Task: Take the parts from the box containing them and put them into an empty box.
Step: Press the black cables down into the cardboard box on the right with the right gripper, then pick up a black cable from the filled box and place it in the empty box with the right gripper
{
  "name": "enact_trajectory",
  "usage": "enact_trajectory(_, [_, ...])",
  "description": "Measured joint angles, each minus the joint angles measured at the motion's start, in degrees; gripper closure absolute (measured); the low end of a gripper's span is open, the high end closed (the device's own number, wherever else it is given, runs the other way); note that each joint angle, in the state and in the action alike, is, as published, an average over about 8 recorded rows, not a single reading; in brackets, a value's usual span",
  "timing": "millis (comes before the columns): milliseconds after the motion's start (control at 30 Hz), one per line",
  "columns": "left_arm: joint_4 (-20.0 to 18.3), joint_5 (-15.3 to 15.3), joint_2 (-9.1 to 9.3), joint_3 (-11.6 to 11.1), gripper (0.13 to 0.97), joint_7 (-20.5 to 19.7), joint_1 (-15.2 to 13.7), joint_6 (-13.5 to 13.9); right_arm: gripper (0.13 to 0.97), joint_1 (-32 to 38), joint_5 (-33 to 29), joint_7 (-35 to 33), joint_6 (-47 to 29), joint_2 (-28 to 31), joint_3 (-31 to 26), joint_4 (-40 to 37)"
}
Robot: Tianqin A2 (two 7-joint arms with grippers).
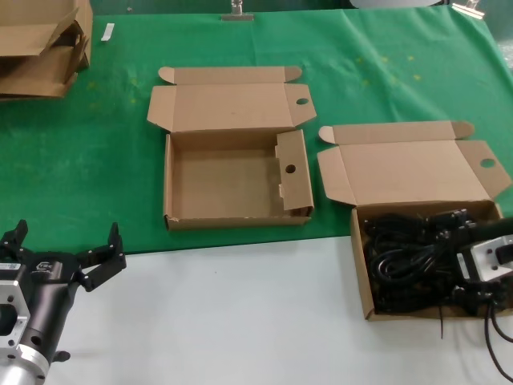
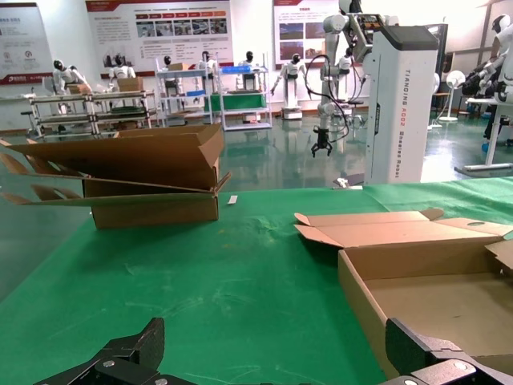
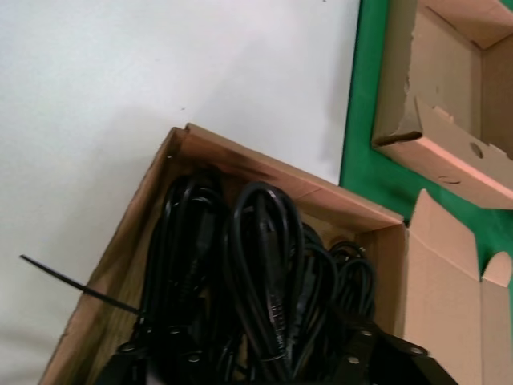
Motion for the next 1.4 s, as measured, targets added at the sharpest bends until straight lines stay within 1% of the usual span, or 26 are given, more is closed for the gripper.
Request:
enact_trajectory(67, [0.00, 0.00, 0.00, 0.00, 0.132, 0.00, 0.00, 0.00, 0.524, -0.10, 0.05, -0.14, -0.05, 0.12, -0.04, -0.10])
enact_trajectory(167, [0.00, 0.00, 0.00, 0.00, 0.132, 0.00, 0.00, 0.00, 0.524, -0.32, 0.20, -0.33, -0.07, 0.33, -0.03, -0.25])
enact_trajectory(433, [0.00, -0.01, 0.00, 0.00, 0.132, 0.01, 0.00, 0.00, 0.726, -1.11, 0.71, -0.85, 0.01, 1.07, 0.20, -0.14])
enact_trajectory(467, [0.00, -0.01, 0.00, 0.00, 0.132, 0.01, 0.00, 0.00, 0.726, -1.19, 0.76, -0.84, -0.02, 1.21, 0.24, 0.04])
enact_trajectory(733, [0.00, -0.01, 0.00, 0.00, 0.132, 0.01, 0.00, 0.00, 0.828, -2.18, 1.38, 1.05, -0.88, 3.12, 1.16, 4.43])
enact_trajectory(1067, [0.00, -0.01, 0.00, 0.00, 0.132, 0.01, 0.00, 0.00, 0.846, -3.15, 2.28, 5.77, -2.63, 5.50, 2.75, 11.57])
enact_trajectory(1400, [0.00, -0.01, 0.00, 0.00, 0.132, 0.01, 0.00, 0.00, 0.859, -3.88, 1.56, 8.93, -2.53, 6.31, 3.60, 15.35])
